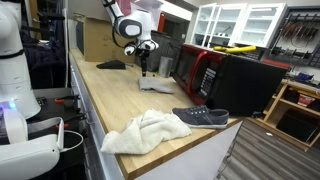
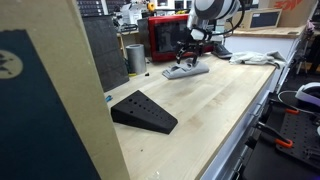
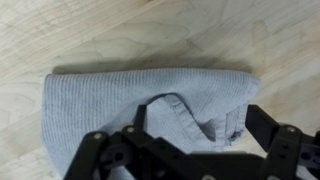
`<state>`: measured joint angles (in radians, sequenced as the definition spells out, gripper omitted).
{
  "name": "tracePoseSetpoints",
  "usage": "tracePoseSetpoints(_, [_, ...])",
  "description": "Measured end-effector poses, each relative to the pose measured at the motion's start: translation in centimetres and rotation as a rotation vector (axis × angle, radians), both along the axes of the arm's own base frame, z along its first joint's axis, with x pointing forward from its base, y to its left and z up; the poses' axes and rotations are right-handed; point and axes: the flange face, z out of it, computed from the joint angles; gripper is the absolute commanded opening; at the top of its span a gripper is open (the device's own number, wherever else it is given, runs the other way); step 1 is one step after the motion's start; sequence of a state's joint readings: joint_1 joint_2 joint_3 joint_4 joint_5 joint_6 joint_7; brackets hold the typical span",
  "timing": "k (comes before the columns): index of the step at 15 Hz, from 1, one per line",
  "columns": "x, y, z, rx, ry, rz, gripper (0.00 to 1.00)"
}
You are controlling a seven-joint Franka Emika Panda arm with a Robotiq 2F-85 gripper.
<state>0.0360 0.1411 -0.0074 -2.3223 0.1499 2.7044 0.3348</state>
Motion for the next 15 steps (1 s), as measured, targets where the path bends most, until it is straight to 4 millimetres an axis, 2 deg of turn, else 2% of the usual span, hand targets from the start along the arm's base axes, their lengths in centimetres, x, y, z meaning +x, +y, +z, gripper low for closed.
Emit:
tracePoseSetpoints(7, [0.6,-2.0,-1.0,-0.057,-0.054,0.008,1.00])
tracePoseSetpoints(12, [0.7,-2.8,-2.6,-0.062,-0.053,-0.018,1.00])
tracePoseSetpoints(13, [0.7,-3.0,-3.0,-0.063,-0.051,-0.026,0.75])
tracePoseSetpoints(14, [0.7,-3.3,-3.4,-0.064,-0.049,-0.034,0.74])
tracePoseSetpoints(15, [0.7,-3.5,-3.7,-0.065,-0.049,-0.040,0.66])
